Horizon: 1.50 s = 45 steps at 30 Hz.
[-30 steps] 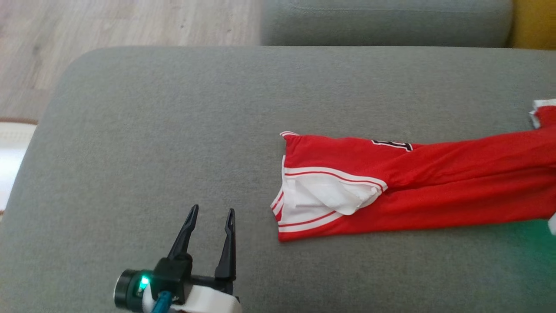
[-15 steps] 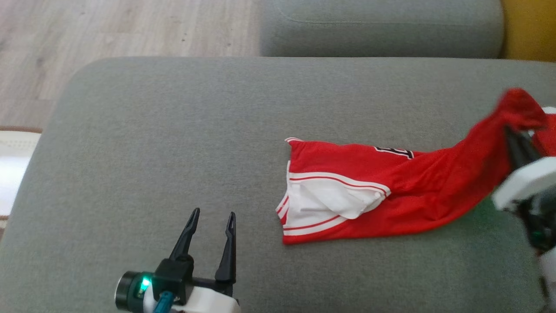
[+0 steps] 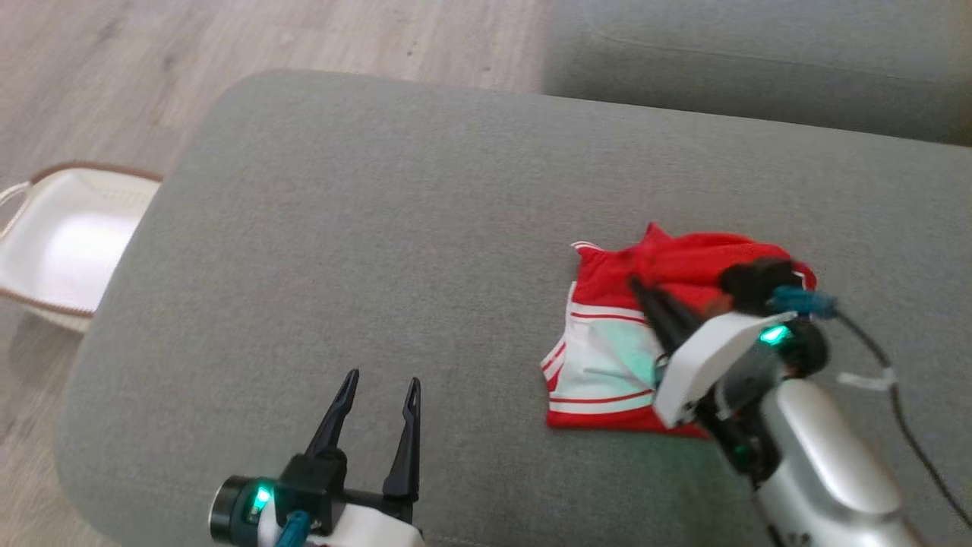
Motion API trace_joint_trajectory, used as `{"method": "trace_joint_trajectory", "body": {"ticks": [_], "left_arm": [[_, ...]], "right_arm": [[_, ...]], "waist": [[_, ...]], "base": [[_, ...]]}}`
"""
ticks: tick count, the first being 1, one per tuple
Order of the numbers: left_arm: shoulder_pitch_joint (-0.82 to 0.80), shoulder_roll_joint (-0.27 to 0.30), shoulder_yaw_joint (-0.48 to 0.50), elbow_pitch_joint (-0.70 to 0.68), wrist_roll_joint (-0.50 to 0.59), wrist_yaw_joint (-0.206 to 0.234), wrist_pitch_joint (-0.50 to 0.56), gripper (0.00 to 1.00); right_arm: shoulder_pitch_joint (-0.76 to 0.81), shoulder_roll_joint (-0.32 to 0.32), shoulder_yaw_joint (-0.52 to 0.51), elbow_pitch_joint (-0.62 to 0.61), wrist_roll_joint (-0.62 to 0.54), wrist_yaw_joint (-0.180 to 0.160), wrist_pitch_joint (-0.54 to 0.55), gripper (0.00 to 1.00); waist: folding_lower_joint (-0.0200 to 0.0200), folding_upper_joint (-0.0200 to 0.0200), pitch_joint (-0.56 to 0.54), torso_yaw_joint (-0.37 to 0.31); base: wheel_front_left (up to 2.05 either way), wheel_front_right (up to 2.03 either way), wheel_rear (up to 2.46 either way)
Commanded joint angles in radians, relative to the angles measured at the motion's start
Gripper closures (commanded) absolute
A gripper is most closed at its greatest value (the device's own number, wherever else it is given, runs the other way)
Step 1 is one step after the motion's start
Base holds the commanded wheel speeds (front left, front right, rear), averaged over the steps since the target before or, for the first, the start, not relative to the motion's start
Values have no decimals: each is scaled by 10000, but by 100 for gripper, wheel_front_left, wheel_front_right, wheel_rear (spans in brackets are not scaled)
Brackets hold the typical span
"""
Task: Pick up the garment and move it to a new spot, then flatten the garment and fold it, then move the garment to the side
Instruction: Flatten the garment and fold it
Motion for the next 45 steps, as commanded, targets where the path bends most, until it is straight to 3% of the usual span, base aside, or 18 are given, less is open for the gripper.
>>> {"method": "trace_joint_trajectory", "body": {"ticks": [1,7,8,9,10,11,18,25,32,45], "left_arm": [[-446,-110,204,-249,-27,-5,-124,0],[-485,-112,106,-200,-157,79,-124,0],[-484,-112,100,-193,-175,93,-124,0],[-480,-112,99,-186,-191,105,-124,0],[-476,-113,106,-176,-204,119,-124,0],[-471,-113,118,-166,-212,131,-124,0],[-396,-113,210,-155,-200,158,-124,0],[-228,-113,424,-210,-71,100,-124,0],[44,-113,756,-236,-50,29,-124,0],[498,-114,1128,-194,-70,-93,-124,0]], "right_arm": [[-392,249,493,-158,26,67,-11,100],[-389,522,1311,428,247,67,-49,100],[-370,540,1450,490,297,67,-21,95],[-353,548,1541,534,346,67,-21,58],[-343,557,1601,551,391,67,-62,7],[-324,574,1613,540,452,67,-154,0],[-112,478,1388,-236,807,67,-888,0],[649,-598,455,-1370,758,67,-1839,0],[1892,-1371,-913,-1080,446,67,-2657,0],[3262,-1120,-1366,-219,-511,67,-4157,0]], "waist": [[0,0,110,237],[0,0,121,338],[0,0,111,330],[0,0,100,316],[0,0,83,286],[0,0,65,250],[0,0,-86,-65],[0,0,-412,-594],[0,0,-739,-1202],[0,0,-1233,-1984]], "base": [[0,0,0],[0,0,0],[0,0,0],[0,0,0],[0,0,0],[0,0,0],[0,0,0],[0,0,0],[0,0,0],[0,0,0]]}}
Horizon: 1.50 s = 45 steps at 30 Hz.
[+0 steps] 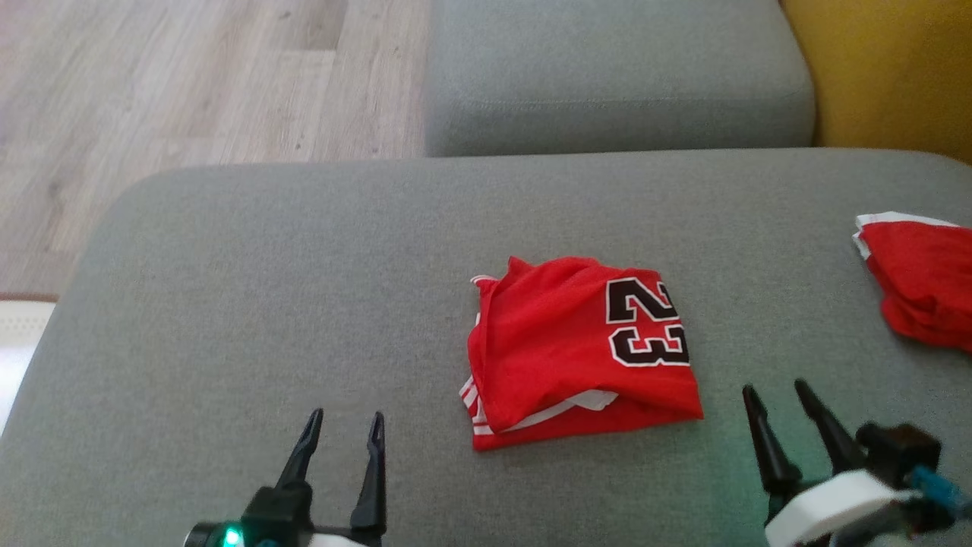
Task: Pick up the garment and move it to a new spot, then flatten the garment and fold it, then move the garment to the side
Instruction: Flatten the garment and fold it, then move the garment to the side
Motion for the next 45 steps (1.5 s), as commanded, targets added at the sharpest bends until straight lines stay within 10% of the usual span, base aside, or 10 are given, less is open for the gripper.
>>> {"method": "trace_joint_trajectory", "body": {"ticks": [1,45], "left_arm": [[-223,-97,459,-352,-13,44,-124,0],[1312,-96,1436,-251,63,-44,-124,0]], "right_arm": [[-77,-41,87,-200,-146,67,-207,0],[1322,1189,-616,-694,-1993,67,-637,0]], "waist": [[0,0,-151,-90],[0,0,-1470,-248]], "base": [[0,0,0],[0,0,0]]}}
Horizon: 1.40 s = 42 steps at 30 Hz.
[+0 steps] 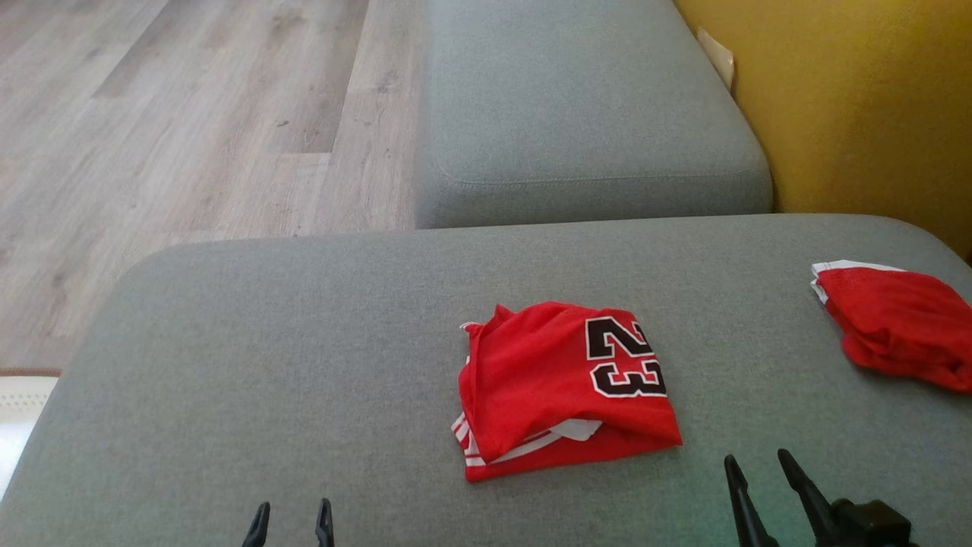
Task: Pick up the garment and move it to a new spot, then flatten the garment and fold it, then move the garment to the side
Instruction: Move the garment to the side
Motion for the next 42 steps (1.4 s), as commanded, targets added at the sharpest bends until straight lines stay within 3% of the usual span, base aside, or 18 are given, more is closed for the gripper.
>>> {"method": "trace_joint_trajectory", "body": {"ticks": [1,11,18,32,42], "left_arm": [[-587,-106,234,-323,81,37,-124,0],[-757,-106,70,-363,160,46,-124,0],[-1077,-106,-213,-369,189,44,-124,0],[-2081,-106,-1338,-269,-49,214,-124,0],[-2763,-106,-1814,-144,-162,394,-124,0]], "right_arm": [[-397,-101,207,-331,-50,67,-139,0],[-1019,-250,551,112,504,67,-139,0],[-2542,-532,1074,1710,1922,67,-75,0],[-5609,-1995,3146,4136,5283,67,2741,0],[-6563,-2640,4013,4881,6469,67,3097,0]], "waist": [[0,0,31,21],[0,0,303,261],[0,0,736,605],[0,0,2158,1646],[0,0,2946,2117]], "base": [[0,0,0],[0,0,0],[0,0,0],[0,0,0],[0,0,0]]}}
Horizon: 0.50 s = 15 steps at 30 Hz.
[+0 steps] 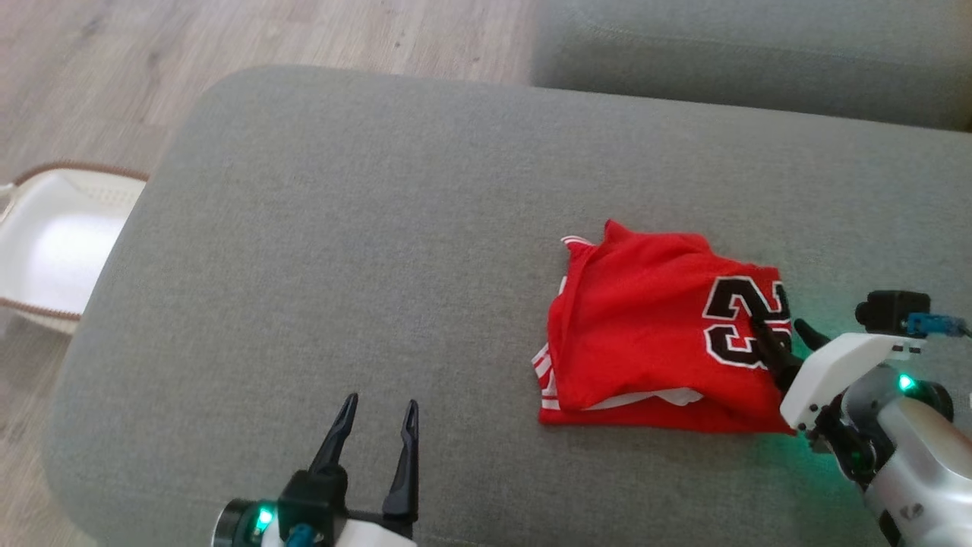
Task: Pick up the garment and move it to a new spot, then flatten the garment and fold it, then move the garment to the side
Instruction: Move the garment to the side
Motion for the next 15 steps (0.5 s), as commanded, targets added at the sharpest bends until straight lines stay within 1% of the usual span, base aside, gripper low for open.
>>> {"method": "trace_joint_trajectory", "body": {"ticks": [1,2,3,6,10,11,15], "left_arm": [[-493,-91,159,-257,-72,111,-124,0],[-542,-91,131,-252,-85,129,-124,0],[-582,-91,113,-256,-99,157,-124,0],[-643,-91,93,-289,-137,265,-124,0],[-616,-91,118,-317,-128,265,-124,0],[-616,-91,118,-317,-128,265,-124,0],[-666,-91,125,-399,-97,263,-124,0]], "right_arm": [[-221,-256,365,-126,225,67,100,29],[-218,-287,524,-164,345,67,172,78],[-219,-348,668,-228,449,67,191,100],[-302,-749,1008,-399,529,67,-109,100],[-622,-1476,1408,-560,244,67,-671,100],[-622,-1476,1408,-560,244,67,-671,100],[-1282,-2441,1775,-899,-194,67,-944,100]], "waist": [[0,0,173,164],[0,0,206,191],[0,0,224,194],[0,0,252,78],[0,0,233,-384],[0,0,233,-384],[0,0,445,-1055]], "base": [[0,0,0],[0,0,0],[0,0,0],[0,0,0],[0,0,0],[0,0,0],[0,0,0]]}}
